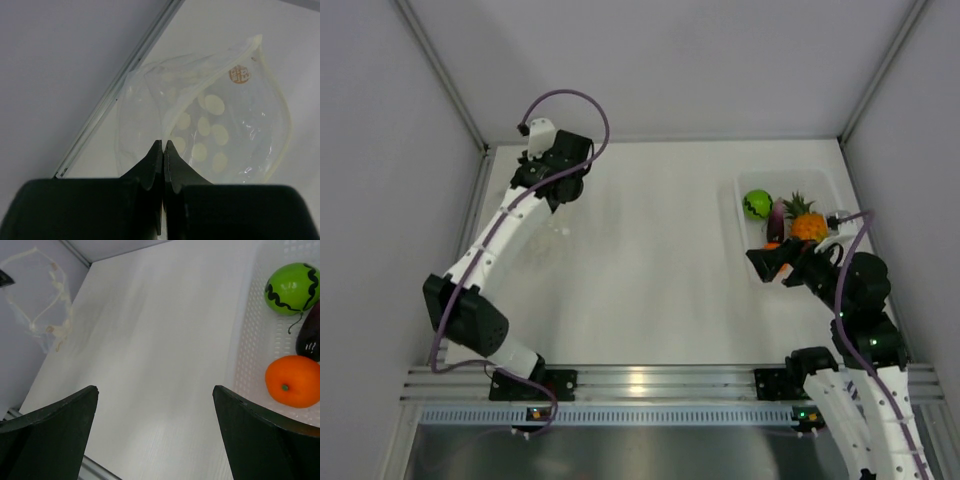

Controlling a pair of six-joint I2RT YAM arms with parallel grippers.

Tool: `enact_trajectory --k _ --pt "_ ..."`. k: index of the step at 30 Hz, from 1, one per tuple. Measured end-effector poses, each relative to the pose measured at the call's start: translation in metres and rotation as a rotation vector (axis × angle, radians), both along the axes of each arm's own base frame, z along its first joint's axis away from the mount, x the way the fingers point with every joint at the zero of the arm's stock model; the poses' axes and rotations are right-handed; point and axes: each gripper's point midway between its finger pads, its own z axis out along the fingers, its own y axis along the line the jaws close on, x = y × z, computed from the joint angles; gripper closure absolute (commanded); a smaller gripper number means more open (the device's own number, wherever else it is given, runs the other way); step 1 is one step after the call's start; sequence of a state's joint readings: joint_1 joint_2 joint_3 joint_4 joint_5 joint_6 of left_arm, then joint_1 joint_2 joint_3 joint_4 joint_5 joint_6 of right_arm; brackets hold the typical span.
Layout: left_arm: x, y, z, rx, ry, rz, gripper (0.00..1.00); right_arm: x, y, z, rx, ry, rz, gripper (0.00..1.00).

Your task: Open the zip-top bag and remove the fake food

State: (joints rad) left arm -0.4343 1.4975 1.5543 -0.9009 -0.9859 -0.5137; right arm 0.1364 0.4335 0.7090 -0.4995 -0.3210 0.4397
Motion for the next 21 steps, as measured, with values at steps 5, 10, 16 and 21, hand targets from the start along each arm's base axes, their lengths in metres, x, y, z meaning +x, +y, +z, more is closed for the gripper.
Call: enact_trajectory --k 5,10,16,21 --pt "0.057 0.012 -0.032 -0.003 0.103 0.043 1.0 -0.02 0.009 0.012 0.028 -0.056 0.071 0.01" --pt "0.12 0.008 -0.079 -0.046 0.2 0.012 0.66 -0.028 0.008 0.014 0.025 -0.075 0.075 0.0" --pt "0.142 -0.018 -0.112 -0.136 0.269 -0.085 0.2 -0.033 0.005 0.0 -0.017 -0.033 0.076 0.01" --pt "0.144 -0.04 -0.069 -0.259 0.175 -0.172 0.02 -0.034 0.0 -0.009 -0.046 -0.008 0.057 0.01"
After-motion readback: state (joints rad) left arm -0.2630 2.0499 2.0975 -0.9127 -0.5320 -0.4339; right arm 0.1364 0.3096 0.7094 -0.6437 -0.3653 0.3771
